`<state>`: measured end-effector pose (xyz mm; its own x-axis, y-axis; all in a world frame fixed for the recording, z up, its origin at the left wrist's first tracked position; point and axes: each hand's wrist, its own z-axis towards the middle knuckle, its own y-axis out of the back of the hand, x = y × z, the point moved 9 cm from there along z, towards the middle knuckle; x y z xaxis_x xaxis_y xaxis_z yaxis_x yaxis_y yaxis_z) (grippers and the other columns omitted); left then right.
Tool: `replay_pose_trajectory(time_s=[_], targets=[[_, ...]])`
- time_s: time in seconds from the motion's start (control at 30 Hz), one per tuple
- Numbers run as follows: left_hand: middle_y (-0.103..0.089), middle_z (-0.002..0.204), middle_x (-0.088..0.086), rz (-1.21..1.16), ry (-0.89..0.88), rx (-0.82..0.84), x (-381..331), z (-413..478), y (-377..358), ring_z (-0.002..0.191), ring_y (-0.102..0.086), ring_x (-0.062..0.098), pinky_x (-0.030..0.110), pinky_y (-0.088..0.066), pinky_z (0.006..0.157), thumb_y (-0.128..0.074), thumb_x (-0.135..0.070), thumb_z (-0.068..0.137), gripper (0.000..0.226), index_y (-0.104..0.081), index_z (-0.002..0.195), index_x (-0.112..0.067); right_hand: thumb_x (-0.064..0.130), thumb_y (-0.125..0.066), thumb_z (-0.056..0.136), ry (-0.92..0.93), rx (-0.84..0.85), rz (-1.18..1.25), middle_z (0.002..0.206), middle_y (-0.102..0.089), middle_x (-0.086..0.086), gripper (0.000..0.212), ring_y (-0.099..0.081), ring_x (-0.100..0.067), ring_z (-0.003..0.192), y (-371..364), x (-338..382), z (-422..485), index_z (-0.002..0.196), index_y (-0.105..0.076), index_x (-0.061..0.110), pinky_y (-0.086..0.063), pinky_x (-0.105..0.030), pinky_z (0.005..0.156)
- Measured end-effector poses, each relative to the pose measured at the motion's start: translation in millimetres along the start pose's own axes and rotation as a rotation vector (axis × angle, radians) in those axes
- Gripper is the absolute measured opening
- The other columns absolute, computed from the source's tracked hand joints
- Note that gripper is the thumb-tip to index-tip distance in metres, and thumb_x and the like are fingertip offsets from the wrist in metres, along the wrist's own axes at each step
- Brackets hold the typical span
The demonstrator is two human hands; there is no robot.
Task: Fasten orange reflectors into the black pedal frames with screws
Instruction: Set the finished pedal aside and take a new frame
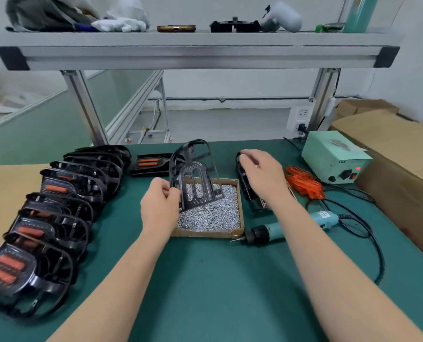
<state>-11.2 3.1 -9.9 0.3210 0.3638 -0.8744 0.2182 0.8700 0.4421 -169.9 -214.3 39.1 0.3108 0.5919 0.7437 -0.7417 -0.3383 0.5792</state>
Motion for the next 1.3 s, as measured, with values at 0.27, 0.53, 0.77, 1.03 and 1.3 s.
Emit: replay_pose_trajectory(time_s=[0.27,0.53,0.77,1.03,1.3], targets=[[-0.056,0.072,-0.002,0.148,-0.263,0.011,-17,-37,20,0.073,-0.047,0.023,0.024,-0.031,0.058,-0.055,-0.015,0.092,0.012,-0.051,0.081,-0.016,0.031,-0.063,0.099,-0.266,0.108,0.662,0.093,-0.073,0.014,0.016,-0.057,0.008,0.065,-37,7,-71,0.114,-0.067,0.030,-0.044,-0.012,0.057],[-0.072,0.085,-0.004,-0.283,-0.075,0.178,-1,-62,28,0.084,-0.065,0.019,0.033,-0.054,0.080,-0.069,-0.024,0.091,0.009,-0.070,0.094,-0.031,0.007,-0.057,0.101,-0.312,0.058,0.733,0.074,-0.072,0.008,0.019,-0.056,0.000,0.053,-48,-11,-107,0.119,-0.062,0.013,-0.041,-0.016,0.046],[-0.075,0.094,0.001,-0.509,0.020,0.484,-6,-81,28,0.083,-0.062,0.007,0.019,-0.044,0.081,-0.074,-0.025,0.083,0.018,-0.074,0.099,-0.016,0.004,-0.053,0.102,-0.255,0.092,0.705,0.072,-0.067,0.008,0.015,-0.054,-0.008,0.057,-52,-14,-123,0.107,-0.059,0.017,-0.042,-0.021,0.049],[-0.067,0.099,-0.004,-0.274,-0.281,0.525,-5,-114,46,0.097,-0.063,0.016,0.027,-0.046,0.090,-0.073,-0.034,0.073,0.019,-0.072,0.092,-0.032,-0.020,-0.046,0.092,-0.193,0.106,0.591,0.107,-0.073,-0.004,0.050,-0.063,-0.008,0.072,-23,-33,-122,0.119,-0.063,0.018,-0.049,-0.021,0.059],[-0.063,0.105,-0.018,-0.028,-0.493,0.491,8,-142,38,0.109,-0.057,0.014,0.029,-0.044,0.093,-0.073,-0.020,0.078,0.020,-0.070,0.091,-0.035,-0.001,-0.054,0.094,-0.173,-0.251,0.121,0.106,-0.069,0.010,0.031,-0.065,-0.009,0.099,55,-67,-96,0.105,-0.069,0.025,-0.047,-0.025,0.092]])
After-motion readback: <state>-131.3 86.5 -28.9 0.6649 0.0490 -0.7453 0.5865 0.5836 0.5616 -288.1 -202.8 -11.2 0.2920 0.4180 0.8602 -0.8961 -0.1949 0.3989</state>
